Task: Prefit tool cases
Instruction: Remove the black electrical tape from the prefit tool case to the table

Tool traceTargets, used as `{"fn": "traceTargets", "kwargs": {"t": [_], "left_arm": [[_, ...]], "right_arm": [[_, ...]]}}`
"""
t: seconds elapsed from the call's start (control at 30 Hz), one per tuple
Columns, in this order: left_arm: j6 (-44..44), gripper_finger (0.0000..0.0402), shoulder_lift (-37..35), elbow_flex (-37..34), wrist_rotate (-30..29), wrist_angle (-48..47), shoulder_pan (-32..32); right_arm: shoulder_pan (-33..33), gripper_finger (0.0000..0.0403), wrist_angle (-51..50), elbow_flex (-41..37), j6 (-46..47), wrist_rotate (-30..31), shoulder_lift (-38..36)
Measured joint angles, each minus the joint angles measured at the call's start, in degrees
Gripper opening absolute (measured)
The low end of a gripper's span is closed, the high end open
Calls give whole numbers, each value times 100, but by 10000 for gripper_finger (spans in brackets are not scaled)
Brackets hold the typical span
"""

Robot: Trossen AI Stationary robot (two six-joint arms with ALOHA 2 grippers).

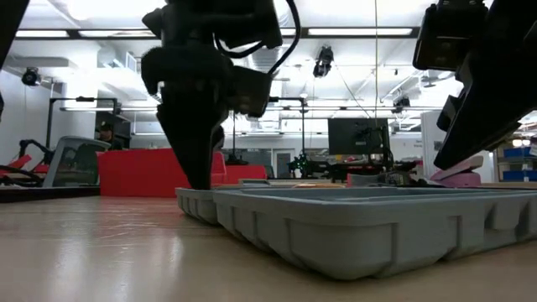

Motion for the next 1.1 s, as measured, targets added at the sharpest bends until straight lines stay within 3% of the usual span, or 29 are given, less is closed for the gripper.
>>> {"fn": "traceTargets", "kwargs": {"t": [0.3, 0.5, 0.67, 1.1], "left_arm": [[68, 170, 2, 0, -105, 12, -54], [387, 165, -179, 195, -36, 16, -106], [660, 154, -208, 494, -392, -386, -216], [455, 155, -212, 671, -449, -603, -221]], "right_arm": [[0, 79, 2, 0, -34, 65, -2], [0, 89, 15, 0, -18, 65, -2], [0, 90, 29, 0, 13, 65, -2], [0, 77, 37, 0, -42, 67, -2]]}}
